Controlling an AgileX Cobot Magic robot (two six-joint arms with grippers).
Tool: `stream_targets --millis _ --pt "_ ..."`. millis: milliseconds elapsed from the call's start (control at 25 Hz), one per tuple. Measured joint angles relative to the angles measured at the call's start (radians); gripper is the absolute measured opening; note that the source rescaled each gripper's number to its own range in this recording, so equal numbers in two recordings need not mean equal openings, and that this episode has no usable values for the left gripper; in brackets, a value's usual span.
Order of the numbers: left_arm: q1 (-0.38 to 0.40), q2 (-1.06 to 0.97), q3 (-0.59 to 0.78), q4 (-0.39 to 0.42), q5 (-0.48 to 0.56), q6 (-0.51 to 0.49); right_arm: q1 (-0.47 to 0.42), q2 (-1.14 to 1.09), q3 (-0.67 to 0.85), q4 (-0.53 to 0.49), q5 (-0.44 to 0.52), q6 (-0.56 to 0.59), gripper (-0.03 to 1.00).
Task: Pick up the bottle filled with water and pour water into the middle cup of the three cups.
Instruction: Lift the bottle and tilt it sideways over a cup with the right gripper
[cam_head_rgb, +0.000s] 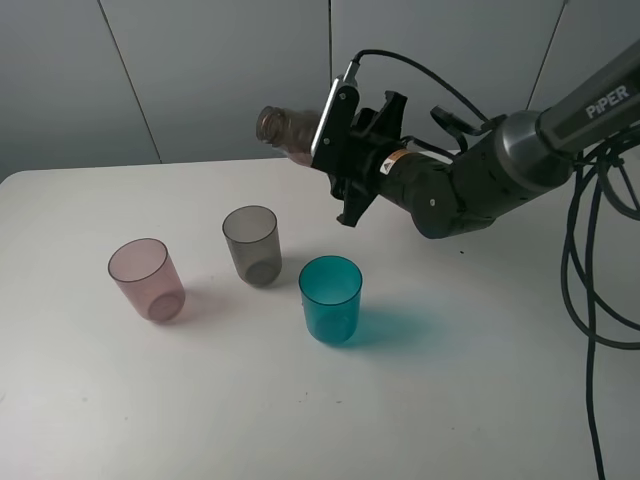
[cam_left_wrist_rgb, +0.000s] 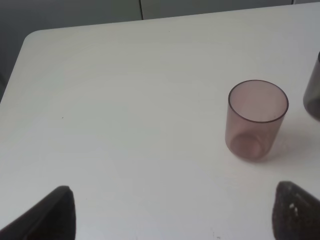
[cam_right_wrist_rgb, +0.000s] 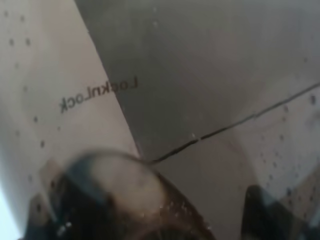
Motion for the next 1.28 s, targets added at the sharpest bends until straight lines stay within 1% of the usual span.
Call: stream_targets --millis 240,400,760,1080,1280 --pt "0.000 0.000 0.000 0.000 0.000 0.000 0.000 0.000 0.000 0.003 0.000 -0.188 0.00" --pt "0.000 0.000 0.000 0.000 0.000 0.000 0.000 0.000 0.000 0.003 0.000 -0.247 0.00" --pt "0.000 0.000 0.000 0.000 0.000 0.000 0.000 0.000 0.000 0.003 0.000 -0.336 0.00" --pt "0.000 0.000 0.000 0.000 0.000 0.000 0.000 0.000 0.000 0.003 0.001 -0.389 0.00" --pt "0.000 0.000 0.000 0.000 0.000 0.000 0.005 0.000 0.000 0.003 0.001 -0.400 0.00"
